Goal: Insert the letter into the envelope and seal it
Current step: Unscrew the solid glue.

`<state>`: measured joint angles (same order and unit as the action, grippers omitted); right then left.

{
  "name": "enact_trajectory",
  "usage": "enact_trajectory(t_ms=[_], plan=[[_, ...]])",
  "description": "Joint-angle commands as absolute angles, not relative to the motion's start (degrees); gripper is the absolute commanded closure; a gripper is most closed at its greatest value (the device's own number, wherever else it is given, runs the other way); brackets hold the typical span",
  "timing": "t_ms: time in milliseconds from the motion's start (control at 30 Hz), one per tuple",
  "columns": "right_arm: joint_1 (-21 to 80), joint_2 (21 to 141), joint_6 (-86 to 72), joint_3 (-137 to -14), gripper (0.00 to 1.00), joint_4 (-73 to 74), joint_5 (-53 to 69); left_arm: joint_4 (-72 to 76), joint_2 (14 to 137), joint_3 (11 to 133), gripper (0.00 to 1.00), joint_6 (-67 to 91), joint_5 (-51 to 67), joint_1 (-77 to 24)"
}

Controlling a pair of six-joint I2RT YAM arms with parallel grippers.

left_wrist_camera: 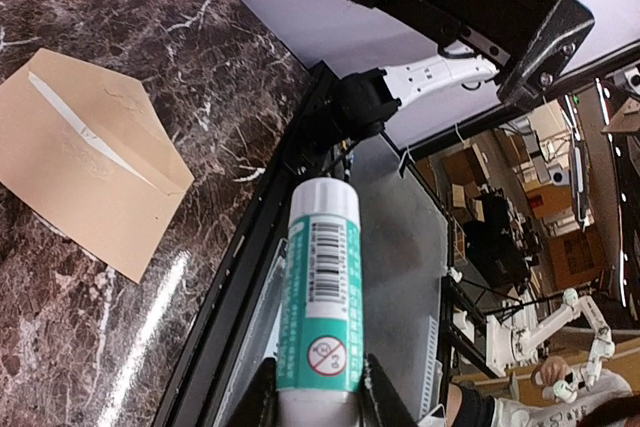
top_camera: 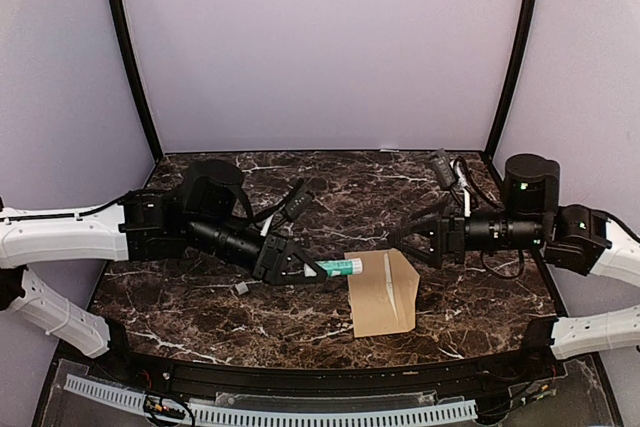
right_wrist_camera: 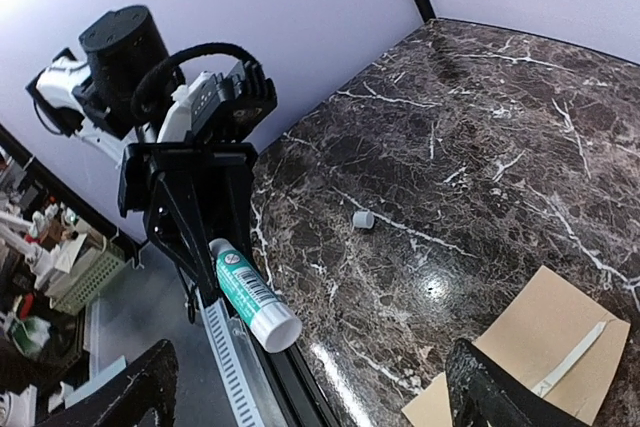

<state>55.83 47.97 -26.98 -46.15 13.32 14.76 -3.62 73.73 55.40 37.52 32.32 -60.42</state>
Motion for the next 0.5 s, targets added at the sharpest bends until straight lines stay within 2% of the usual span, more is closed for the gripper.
enact_trajectory(t_ms=[0,167,333,467], plan=[[57.73,50.51,-20.11,-51.51,0.12,17.29,21.8,-14.81,75.02,59.7,1.0,28.33,40.91,-60.29],[61.84,55.94,-18.31,-54.07,0.13,18.9,27.19,-20.07,75.95,61.22,1.0,24.64,45.37,-60.35],[63.29,59.48,-22.99,-49.25,0.13,7.8,35.87,-21.8,76.15,61.12,1.0,23.72,47.0,-60.38],[64.93,62.29,-23.62,-48.15,0.14,5.24,36.9,-21.41,76.28,60.69,1.0,23.44,47.45,-60.49]])
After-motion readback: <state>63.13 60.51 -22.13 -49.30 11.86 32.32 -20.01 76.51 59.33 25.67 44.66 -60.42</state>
